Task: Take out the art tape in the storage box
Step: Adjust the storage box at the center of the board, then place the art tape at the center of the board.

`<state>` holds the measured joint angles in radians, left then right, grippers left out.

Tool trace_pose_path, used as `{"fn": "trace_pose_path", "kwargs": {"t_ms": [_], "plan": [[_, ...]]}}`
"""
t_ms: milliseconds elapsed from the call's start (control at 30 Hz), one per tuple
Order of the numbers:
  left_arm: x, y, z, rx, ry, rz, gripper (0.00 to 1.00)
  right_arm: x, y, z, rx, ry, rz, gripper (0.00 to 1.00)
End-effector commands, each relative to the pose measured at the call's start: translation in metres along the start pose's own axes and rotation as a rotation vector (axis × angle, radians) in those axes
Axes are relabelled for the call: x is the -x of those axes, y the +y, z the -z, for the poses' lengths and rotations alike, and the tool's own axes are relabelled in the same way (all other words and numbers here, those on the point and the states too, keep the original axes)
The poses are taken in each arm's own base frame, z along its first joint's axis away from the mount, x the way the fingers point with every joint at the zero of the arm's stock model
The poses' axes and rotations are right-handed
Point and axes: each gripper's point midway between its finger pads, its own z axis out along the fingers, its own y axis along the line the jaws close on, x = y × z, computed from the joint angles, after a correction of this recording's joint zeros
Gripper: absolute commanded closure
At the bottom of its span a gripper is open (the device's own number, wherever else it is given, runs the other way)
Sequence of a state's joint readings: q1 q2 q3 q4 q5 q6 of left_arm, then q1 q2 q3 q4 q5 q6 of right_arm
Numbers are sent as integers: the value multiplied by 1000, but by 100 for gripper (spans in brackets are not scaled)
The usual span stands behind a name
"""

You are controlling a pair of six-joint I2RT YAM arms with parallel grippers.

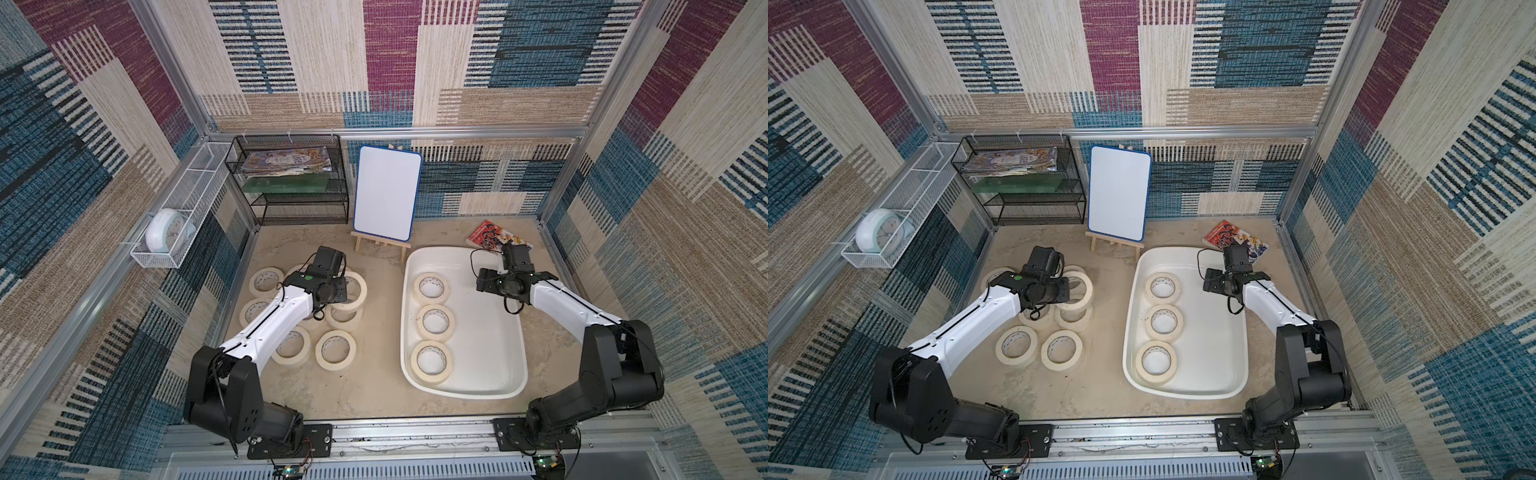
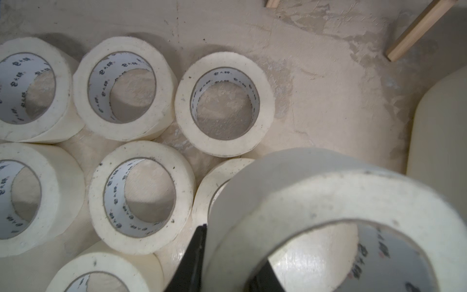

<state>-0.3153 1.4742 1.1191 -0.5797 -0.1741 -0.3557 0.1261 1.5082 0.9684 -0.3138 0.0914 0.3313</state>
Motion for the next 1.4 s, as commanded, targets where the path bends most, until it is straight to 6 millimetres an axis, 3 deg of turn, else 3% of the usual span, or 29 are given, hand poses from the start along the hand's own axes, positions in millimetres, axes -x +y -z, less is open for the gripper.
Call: {"fn": "trace_pose_path", "kwargs": {"t_ms": [0,100,333,533,700,733,833,967,1133,1233,1367], "plan": [[28,-26,-7,-111,-65,25,100,1,-28,12,-102,-15,8,10],[38,-42,-21,-158,-57,27,100,7,-25,22,-68,-31,-4,10],[45,-75,-77,-197,36,-4,100,9,41,36,196,7,67,10],[34,-71,-117,-124,112,-28,100,-2,74,26,241,69,139,10],[21,-59,-133,-57,163,-41,100,-10,91,2,258,110,161,11],[18,-57,-134,-51,173,-36,98,-12,94,-3,263,118,165,12],[11,-53,-136,-55,196,-31,69,-15,102,-16,272,131,168,15],[9,-46,-132,-52,194,-21,54,-22,107,-33,274,162,174,16],[20,-44,-112,-64,162,-33,30,-30,107,-47,269,184,171,18],[31,-51,-92,-106,128,-35,25,-33,111,-52,271,194,176,26],[43,-66,-58,-197,75,-26,24,-39,115,-56,279,209,185,45]]}}
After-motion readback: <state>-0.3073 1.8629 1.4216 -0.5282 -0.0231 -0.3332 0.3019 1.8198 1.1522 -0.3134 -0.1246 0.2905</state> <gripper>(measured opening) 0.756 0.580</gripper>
